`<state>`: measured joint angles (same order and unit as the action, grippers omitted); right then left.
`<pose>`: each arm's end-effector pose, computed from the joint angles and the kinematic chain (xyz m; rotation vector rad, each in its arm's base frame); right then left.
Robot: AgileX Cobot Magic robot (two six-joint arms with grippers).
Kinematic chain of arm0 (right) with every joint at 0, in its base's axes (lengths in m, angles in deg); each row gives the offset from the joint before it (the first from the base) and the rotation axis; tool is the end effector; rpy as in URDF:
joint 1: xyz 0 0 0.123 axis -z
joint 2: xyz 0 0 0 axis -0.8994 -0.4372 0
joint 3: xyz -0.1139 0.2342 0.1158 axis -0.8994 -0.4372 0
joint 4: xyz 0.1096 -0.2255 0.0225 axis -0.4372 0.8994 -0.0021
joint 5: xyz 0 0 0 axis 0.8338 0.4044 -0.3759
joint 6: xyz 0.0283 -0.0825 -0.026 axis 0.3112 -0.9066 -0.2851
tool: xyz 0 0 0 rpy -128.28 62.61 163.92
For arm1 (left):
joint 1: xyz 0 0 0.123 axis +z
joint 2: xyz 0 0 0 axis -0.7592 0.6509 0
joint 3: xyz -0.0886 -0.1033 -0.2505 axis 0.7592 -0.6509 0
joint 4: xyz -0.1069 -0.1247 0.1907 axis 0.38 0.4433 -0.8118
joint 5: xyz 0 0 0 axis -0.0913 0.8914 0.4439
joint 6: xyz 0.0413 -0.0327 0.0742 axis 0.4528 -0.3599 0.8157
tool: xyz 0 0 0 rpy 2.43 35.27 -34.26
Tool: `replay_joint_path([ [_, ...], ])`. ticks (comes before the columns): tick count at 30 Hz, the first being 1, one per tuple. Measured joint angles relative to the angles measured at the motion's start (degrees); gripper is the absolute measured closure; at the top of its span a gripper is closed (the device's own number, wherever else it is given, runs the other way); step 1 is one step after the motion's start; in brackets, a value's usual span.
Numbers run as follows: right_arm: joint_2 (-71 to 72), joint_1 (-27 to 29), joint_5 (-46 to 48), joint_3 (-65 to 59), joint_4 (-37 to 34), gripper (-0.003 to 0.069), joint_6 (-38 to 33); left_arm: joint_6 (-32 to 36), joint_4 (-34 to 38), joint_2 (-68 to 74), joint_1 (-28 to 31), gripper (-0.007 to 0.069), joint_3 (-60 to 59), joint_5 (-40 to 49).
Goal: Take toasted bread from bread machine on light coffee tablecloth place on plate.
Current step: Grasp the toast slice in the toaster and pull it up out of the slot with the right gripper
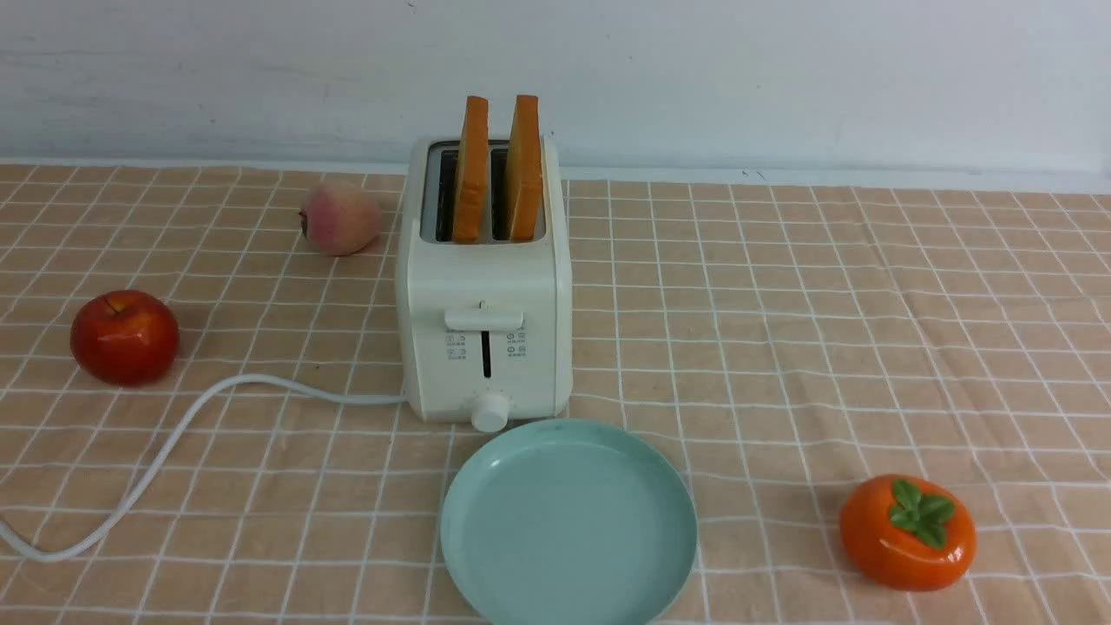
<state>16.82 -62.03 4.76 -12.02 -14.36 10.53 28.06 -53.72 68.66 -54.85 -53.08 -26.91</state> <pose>0.0515 -0.0066 0.1742 0.1409 1.8740 -0.0213 0.0520 -0.0023 0.1690 -0.1728 1.8919 -0.2129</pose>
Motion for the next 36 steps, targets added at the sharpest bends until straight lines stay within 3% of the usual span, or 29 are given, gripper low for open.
replay_joint_path([
  [17, 0.0, 0.0, -0.5, 0.0, 0.3, 0.0419, 0.0, 0.0, 0.0, 0.0, 0.0, 0.0386, 0.0, 0.0],
  [26, 0.0, 0.0, -1.2, -0.2, 6.5, 0.0419, 0.0, 0.0, 0.0, 0.0, 0.0, 0.0386, 0.0, 0.0],
  [36, 0.0, 0.0, -6.2, -0.6, 6.5, 0.0419, 0.2, 0.0, 0.0, 0.0, 0.0, 0.0386, -0.1, -2.4],
])
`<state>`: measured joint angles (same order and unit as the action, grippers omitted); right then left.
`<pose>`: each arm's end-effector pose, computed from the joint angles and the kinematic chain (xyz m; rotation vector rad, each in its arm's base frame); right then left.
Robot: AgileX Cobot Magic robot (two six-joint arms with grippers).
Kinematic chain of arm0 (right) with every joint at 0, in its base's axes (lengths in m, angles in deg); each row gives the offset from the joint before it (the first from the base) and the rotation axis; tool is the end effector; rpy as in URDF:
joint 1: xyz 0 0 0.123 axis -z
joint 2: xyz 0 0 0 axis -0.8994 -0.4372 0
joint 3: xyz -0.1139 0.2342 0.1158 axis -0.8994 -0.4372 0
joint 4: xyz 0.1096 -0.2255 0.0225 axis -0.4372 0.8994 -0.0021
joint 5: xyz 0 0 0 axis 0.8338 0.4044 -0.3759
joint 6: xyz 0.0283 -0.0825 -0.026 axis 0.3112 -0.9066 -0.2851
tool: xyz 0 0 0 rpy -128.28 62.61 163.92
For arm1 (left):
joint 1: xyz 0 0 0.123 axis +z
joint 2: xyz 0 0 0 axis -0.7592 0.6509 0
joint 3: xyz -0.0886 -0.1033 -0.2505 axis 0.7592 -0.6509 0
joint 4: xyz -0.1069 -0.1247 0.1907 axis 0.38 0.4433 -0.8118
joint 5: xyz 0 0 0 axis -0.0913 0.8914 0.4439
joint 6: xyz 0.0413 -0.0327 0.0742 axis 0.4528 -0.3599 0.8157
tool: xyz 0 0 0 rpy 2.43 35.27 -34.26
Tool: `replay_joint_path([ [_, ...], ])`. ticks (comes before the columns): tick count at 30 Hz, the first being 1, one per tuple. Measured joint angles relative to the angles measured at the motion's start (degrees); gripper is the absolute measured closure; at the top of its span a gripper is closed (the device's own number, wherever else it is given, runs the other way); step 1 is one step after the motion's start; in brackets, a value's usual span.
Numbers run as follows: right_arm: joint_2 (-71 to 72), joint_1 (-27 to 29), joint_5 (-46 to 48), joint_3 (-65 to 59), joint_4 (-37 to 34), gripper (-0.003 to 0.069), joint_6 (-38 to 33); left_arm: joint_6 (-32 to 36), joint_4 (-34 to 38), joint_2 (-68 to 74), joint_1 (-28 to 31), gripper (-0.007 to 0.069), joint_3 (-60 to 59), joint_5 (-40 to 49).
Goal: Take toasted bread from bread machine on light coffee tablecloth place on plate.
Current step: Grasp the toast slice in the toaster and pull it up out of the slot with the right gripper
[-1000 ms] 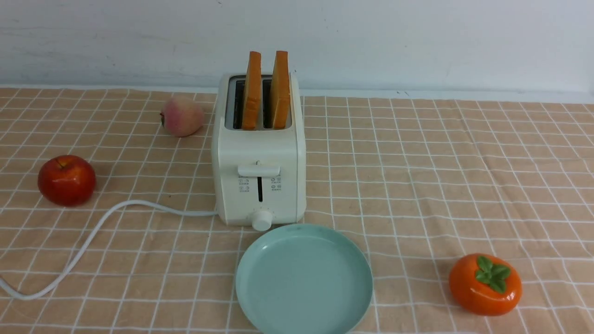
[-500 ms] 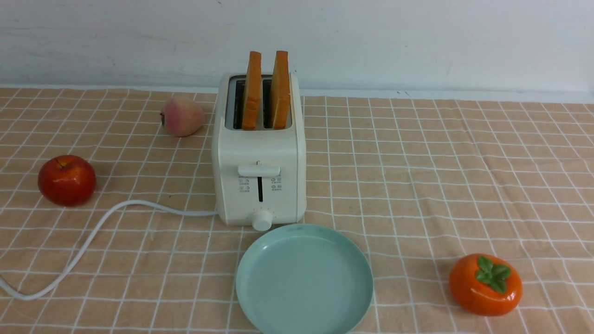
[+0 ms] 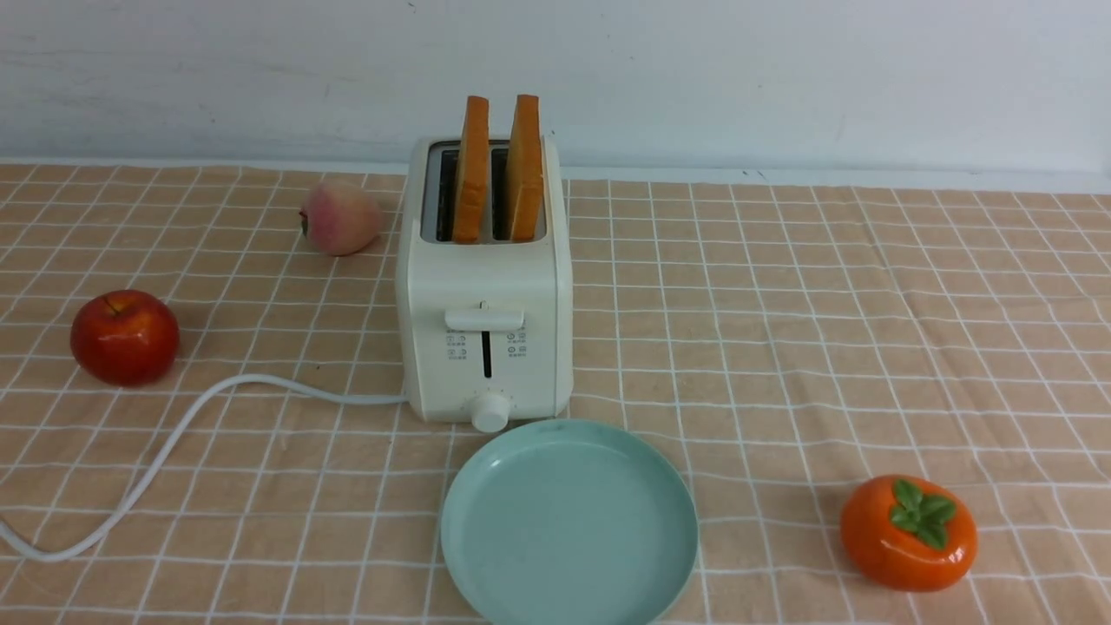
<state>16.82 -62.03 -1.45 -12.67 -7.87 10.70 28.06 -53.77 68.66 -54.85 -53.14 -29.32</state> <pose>0.0542 -0.0084 0.1804 0.0518 1.7776 -0.1132 0.0531 -0.0027 0.1723 -0.1664 1.8515 -0.2197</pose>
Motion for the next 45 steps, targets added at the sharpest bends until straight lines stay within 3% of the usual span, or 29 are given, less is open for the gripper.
replay_joint_path([
  [8, 0.0, 0.0, -16.0, 0.0, 0.0, 0.0419, 0.0, 0.0, 0.0, 0.0, 0.0, 0.0386, -0.1, -11.0],
  [14, 0.0, 0.0, -23.7, 0.0, 0.1, 0.0419, 0.0, 0.0, 0.0, 0.0, 0.0, 0.0386, -0.1, -12.1],
  [45, 0.0, 0.0, -24.7, 0.0, 0.4, 0.0419, 0.0, -0.2, 0.0, 0.0, 0.0, 0.0387, -0.1, -12.7],
])
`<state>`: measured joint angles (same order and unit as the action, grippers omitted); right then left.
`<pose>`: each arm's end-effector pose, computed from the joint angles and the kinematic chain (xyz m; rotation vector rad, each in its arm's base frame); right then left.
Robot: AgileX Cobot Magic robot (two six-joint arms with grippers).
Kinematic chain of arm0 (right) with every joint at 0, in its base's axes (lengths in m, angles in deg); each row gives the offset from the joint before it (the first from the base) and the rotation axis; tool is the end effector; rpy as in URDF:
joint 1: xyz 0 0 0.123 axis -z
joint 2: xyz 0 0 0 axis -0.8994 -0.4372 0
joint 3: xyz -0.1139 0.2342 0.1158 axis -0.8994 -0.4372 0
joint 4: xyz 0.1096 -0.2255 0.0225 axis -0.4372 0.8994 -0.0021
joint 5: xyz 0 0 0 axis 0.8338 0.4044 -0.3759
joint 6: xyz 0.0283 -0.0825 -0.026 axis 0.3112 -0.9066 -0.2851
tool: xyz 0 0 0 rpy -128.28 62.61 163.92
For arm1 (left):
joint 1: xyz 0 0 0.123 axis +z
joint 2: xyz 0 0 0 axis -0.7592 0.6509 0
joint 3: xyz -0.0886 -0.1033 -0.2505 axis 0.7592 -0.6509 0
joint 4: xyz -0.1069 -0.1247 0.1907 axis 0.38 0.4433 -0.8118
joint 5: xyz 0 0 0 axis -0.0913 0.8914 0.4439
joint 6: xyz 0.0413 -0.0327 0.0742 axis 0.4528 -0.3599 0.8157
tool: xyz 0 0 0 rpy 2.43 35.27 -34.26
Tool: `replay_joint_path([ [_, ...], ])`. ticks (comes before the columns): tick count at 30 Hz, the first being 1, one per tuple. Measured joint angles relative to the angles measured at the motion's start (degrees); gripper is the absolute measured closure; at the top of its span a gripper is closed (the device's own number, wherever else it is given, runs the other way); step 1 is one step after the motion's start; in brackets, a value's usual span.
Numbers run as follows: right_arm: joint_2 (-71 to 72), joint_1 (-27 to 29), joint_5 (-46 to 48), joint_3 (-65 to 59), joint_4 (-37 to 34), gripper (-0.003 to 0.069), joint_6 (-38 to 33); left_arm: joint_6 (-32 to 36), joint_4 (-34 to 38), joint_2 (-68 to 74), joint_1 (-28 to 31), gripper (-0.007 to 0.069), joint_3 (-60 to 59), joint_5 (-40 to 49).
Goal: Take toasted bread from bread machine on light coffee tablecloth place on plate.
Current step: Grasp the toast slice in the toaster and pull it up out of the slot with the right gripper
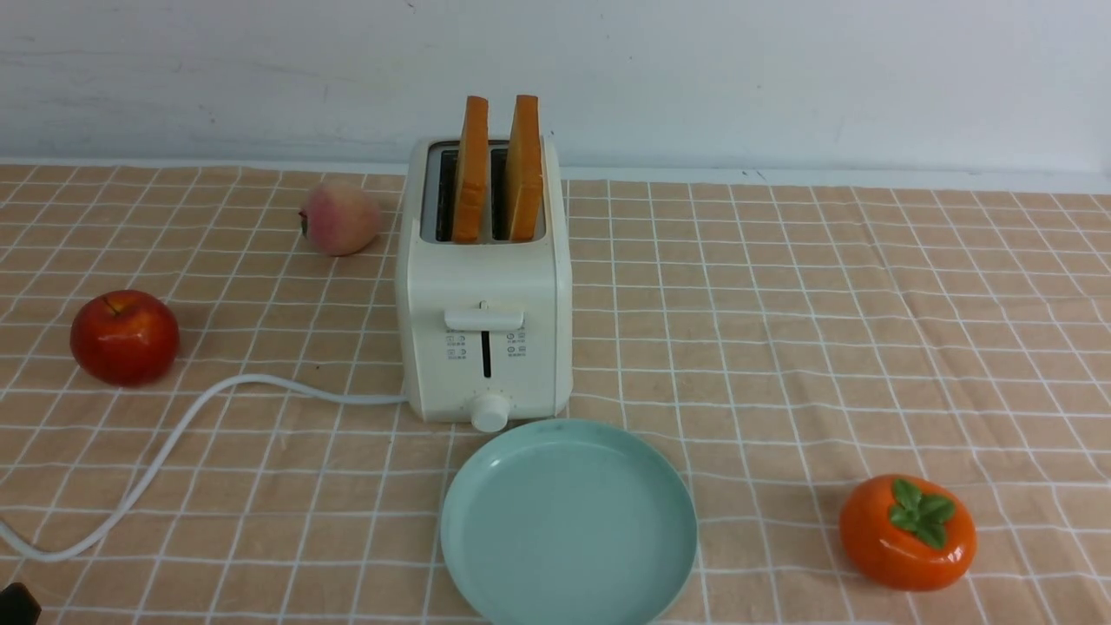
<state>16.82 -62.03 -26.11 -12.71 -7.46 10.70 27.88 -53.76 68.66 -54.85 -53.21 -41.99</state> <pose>0.0547 0.0012 0.2178 -0.0389 1.3604 -0.0474 0.0565 -0.0045 0.1916 -0.1380 1.6345 -0.2600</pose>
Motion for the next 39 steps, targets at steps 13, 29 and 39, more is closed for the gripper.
replay_joint_path([
  [13, 0.0, 0.0, 0.0, 0.0, 0.0, 0.0419, 0.0, -14.4, 8.1, 0.0, 0.0, 0.0387, 0.0, -18.8],
  [29, 0.0, 0.0, -8.6, 0.9, -3.2, 0.0419, 27.2, -14.8, 4.8, 3.6, 0.0, 0.0386, 24.7, -14.8],
  [39, -16.0, 0.0, 1.3, 33.8, -3.0, 0.0419, 24.6, -7.8, 2.9, 32.7, 0.0, 0.0386, 59.2, 14.8],
])
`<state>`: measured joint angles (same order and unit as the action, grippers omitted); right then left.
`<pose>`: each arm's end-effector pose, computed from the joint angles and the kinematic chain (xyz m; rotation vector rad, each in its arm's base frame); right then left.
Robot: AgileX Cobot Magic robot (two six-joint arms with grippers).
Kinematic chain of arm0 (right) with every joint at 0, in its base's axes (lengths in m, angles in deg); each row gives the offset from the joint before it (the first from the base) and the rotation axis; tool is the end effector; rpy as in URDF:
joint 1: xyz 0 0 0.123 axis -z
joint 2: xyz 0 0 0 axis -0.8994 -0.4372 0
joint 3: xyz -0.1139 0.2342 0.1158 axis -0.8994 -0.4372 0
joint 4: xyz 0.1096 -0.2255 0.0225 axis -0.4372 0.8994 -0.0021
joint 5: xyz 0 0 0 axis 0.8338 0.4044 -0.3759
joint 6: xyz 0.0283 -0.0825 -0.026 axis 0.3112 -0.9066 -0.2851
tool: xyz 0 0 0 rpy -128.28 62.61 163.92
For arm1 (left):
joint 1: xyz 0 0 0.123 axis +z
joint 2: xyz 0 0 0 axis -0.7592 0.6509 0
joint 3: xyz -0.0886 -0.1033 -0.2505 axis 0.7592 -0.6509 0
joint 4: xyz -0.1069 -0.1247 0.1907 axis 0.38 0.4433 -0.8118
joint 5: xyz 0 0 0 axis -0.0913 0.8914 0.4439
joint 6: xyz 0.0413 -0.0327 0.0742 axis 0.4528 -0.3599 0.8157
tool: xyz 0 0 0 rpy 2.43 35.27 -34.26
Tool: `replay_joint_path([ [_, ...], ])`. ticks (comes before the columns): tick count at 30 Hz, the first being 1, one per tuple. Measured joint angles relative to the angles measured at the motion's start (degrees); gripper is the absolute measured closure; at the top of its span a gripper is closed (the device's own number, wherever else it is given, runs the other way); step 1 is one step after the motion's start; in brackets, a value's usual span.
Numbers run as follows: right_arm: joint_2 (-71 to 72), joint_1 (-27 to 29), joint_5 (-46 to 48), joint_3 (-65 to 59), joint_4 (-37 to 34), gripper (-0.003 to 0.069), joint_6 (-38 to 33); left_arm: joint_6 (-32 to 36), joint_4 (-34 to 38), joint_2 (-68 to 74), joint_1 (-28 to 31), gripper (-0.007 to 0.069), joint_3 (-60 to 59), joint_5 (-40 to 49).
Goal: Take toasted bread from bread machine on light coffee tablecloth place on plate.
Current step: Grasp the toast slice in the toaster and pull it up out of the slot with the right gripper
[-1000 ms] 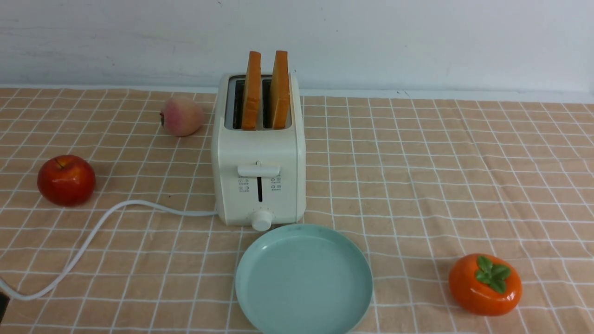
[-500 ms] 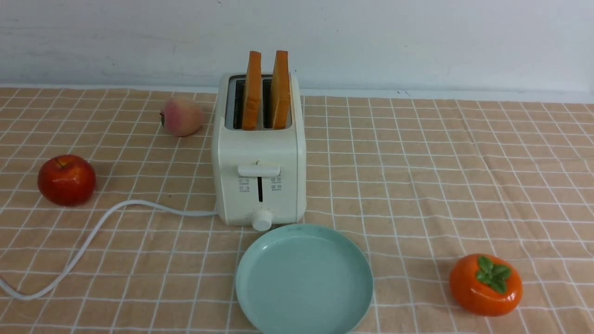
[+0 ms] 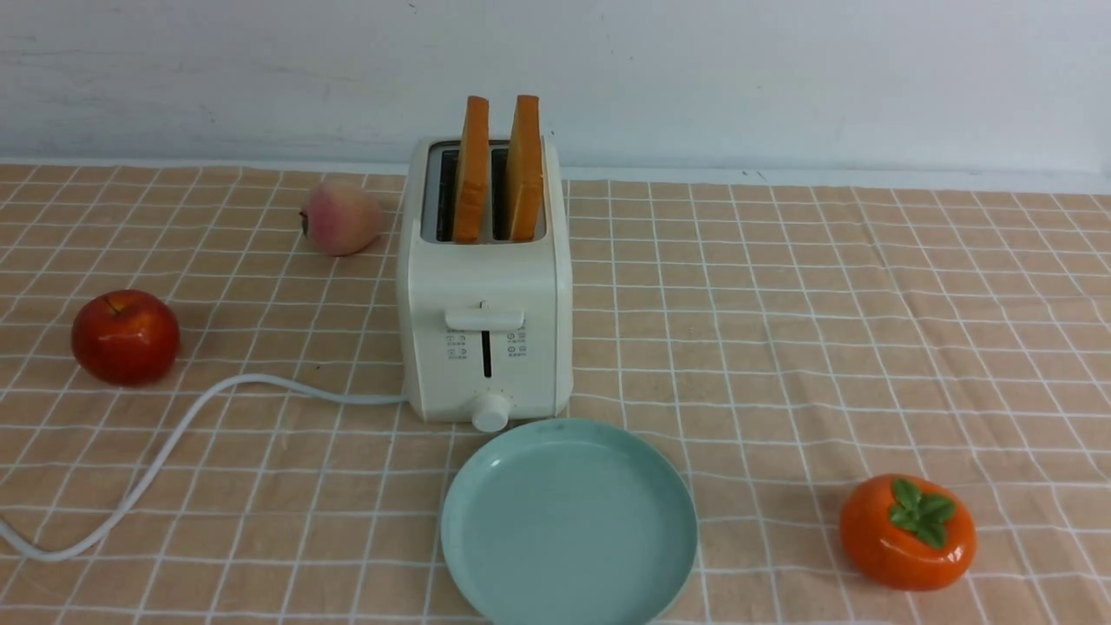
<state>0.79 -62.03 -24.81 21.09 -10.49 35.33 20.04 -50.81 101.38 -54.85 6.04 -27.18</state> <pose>0.0422 0.0006 0.3931 0.2293 1.0536 0.3704 0.0763 -0.0064 0.4643 -0.2577 1.4210 -0.4370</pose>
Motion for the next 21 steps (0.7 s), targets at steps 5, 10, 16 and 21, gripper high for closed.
replay_joint_path([
  [5, -15.5, 0.0, 17.9, 20.5, 0.0, 0.0419, -0.2, 1.6, -0.1, 11.8, 0.0, 0.0386, 9.3, 15.4],
  [10, -31.3, -2.2, 31.5, 33.1, -1.3, 0.0419, -0.4, 1.7, -0.1, 20.0, 0.0, 0.0386, 10.5, 23.2],
  [16, -45.3, -11.6, 33.0, 36.7, -2.5, 0.0419, -3.5, 1.7, 2.8, 27.2, 0.0, 0.0386, 10.5, 29.1],
  [21, -56.6, -17.2, 32.1, 36.7, -2.4, 0.0419, -6.5, 4.3, 8.9, 30.2, 0.0, 0.0386, 10.5, 39.6],
])
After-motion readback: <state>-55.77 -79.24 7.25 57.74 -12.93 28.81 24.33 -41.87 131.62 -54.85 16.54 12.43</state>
